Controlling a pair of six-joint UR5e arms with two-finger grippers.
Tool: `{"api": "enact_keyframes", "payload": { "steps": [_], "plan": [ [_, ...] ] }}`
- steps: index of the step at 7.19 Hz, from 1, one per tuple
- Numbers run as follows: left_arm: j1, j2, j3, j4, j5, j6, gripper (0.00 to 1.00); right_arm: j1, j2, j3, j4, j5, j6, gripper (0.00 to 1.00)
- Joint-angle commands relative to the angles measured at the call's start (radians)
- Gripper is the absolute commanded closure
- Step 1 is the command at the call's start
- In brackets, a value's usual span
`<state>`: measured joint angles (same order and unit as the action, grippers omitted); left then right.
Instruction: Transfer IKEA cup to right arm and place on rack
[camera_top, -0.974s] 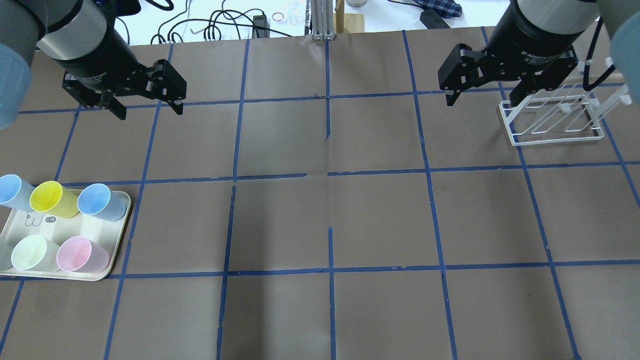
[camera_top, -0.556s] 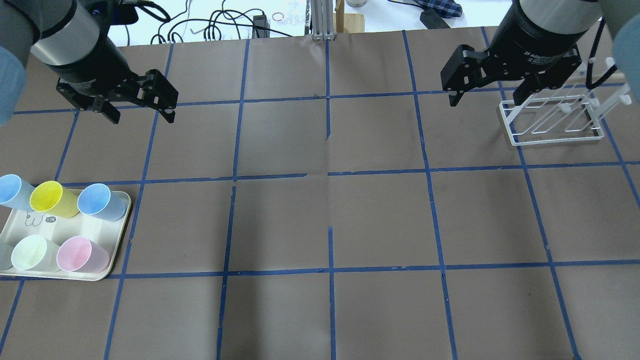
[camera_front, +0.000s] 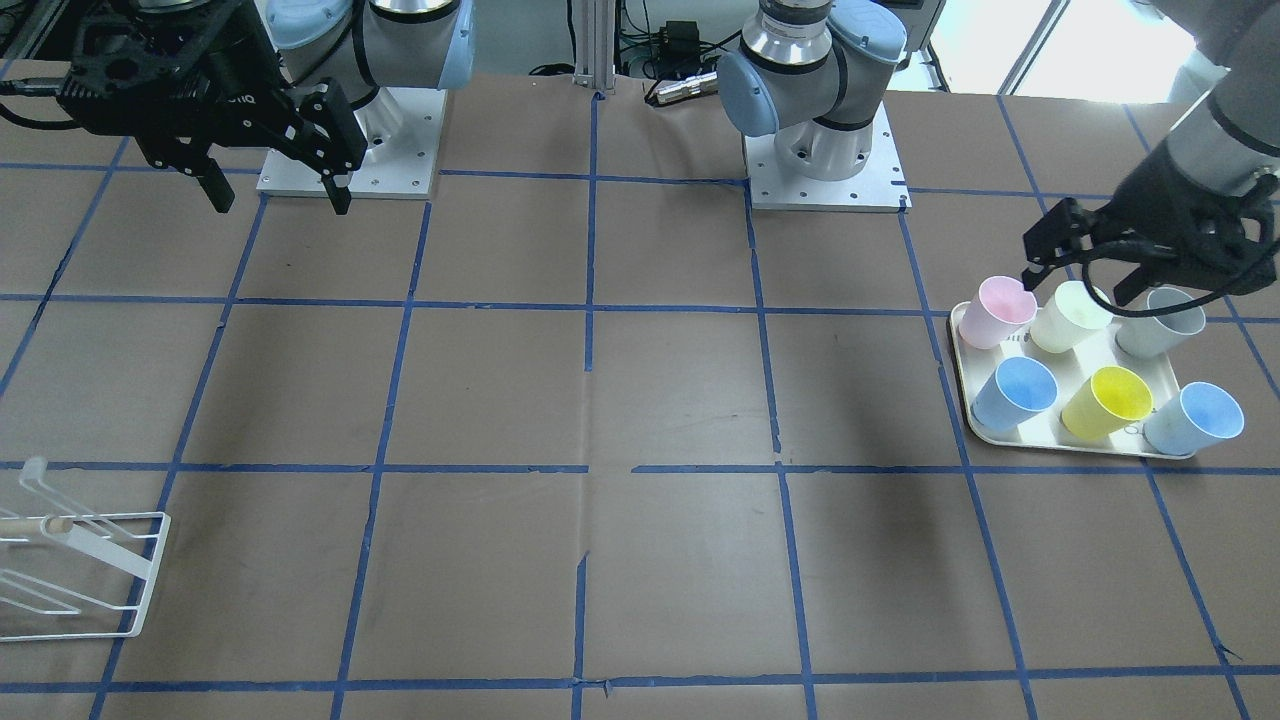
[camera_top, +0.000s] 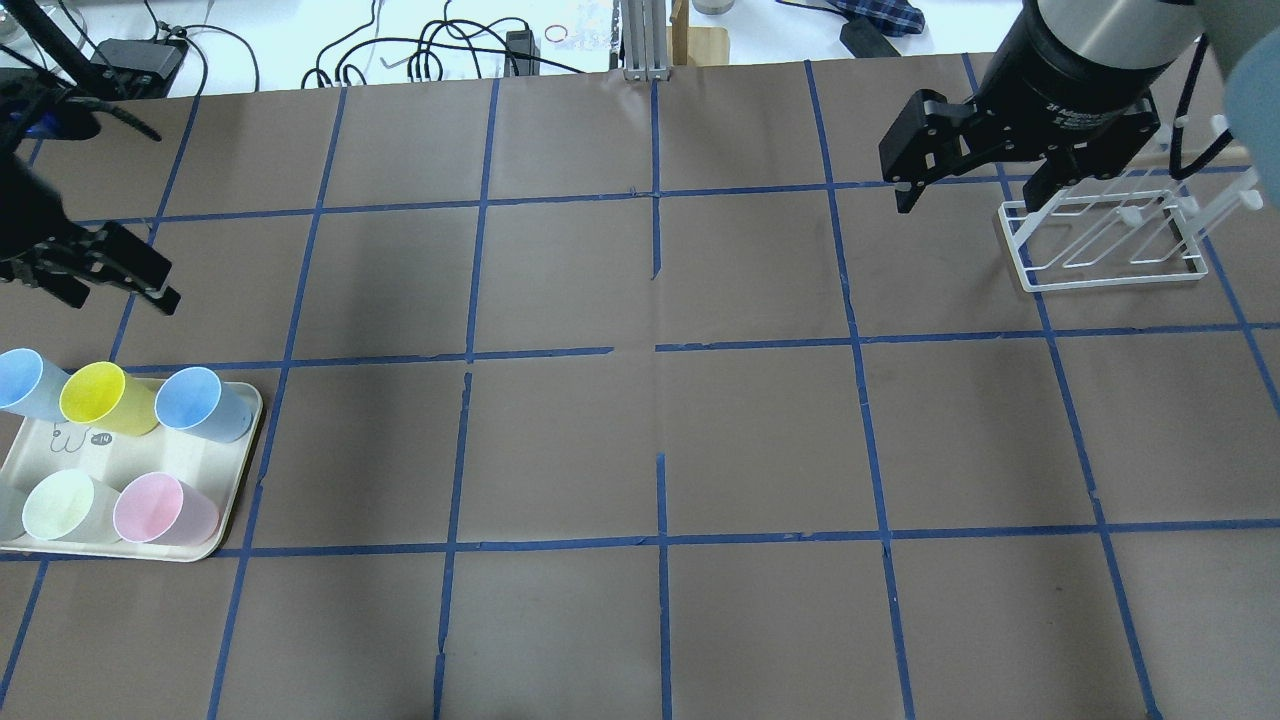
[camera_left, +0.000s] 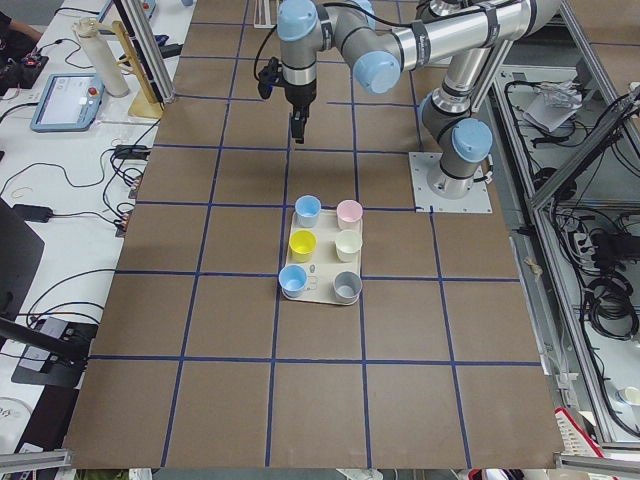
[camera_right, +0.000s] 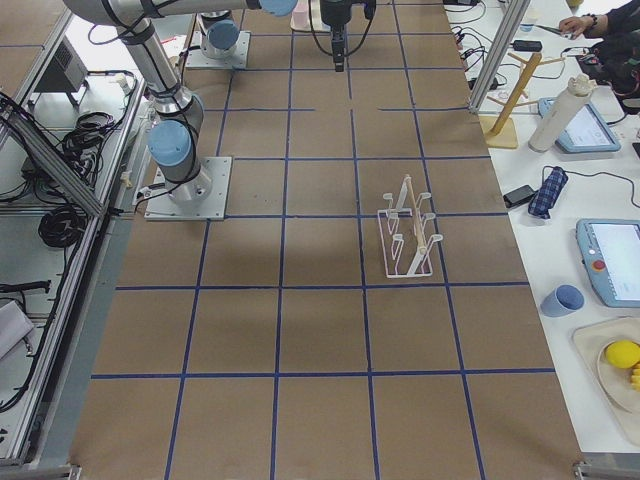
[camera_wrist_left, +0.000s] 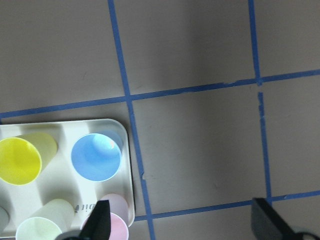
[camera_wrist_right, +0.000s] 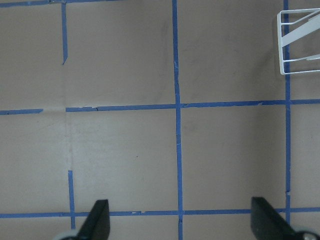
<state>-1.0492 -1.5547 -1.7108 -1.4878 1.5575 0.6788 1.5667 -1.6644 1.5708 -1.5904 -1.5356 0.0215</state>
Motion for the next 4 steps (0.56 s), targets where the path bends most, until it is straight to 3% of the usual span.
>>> {"api": "enact_keyframes", "payload": {
  "steps": [1,4],
  "plan": [
    [0.217,-0.045,-0.009,0.071,0.001,0.295,0.00,0.001,0.000,0.000,0.000,0.000,0.000,0.00],
    [0.452,-0.168,-0.009,0.150,-0.002,0.385,0.00,0.000,0.000,0.002,0.001,0.000,0.000,0.00]
  ]
}}
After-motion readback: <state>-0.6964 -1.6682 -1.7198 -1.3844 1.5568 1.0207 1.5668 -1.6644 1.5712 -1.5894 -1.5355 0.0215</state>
